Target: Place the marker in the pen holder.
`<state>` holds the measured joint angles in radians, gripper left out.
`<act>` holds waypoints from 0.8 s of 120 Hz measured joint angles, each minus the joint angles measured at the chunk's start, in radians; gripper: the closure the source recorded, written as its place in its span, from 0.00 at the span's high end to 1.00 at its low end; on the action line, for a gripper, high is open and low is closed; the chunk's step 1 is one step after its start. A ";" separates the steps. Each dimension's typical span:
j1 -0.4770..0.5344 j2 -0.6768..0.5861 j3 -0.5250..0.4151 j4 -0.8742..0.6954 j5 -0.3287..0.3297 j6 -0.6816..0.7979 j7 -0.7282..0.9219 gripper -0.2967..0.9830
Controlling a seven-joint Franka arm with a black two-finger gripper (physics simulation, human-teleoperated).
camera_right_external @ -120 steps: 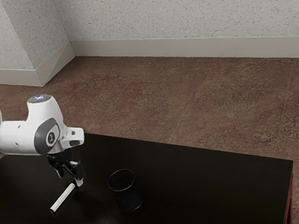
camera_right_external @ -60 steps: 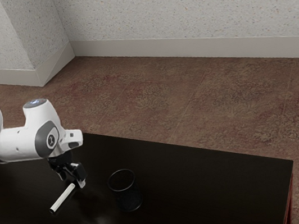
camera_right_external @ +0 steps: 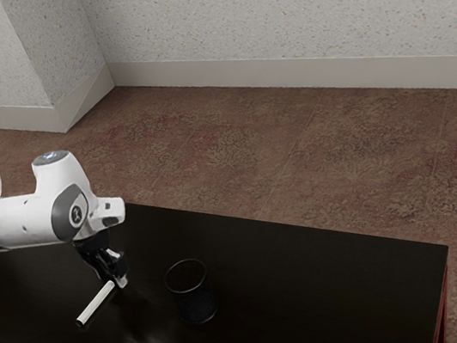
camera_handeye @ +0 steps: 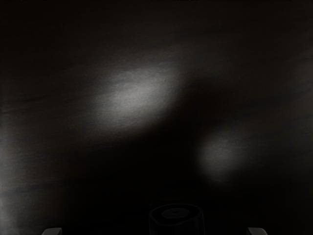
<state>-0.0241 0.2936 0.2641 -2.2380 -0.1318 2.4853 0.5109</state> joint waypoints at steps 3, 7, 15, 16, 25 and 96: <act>0.000 0.000 0.000 0.000 0.000 0.001 0.001 0.58; 0.001 0.000 0.000 0.000 0.000 0.001 0.001 0.60; 0.000 -0.003 0.001 0.002 -0.003 0.001 0.007 0.53; 0.000 -0.003 0.001 0.002 -0.003 0.001 0.008 0.51; 0.000 -0.005 0.003 0.003 -0.004 -0.001 0.013 0.35; 0.035 -0.349 -0.158 0.018 0.034 -0.075 -0.023 0.17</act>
<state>0.0111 -0.0557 0.1064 -2.2205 -0.0975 2.4101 0.4878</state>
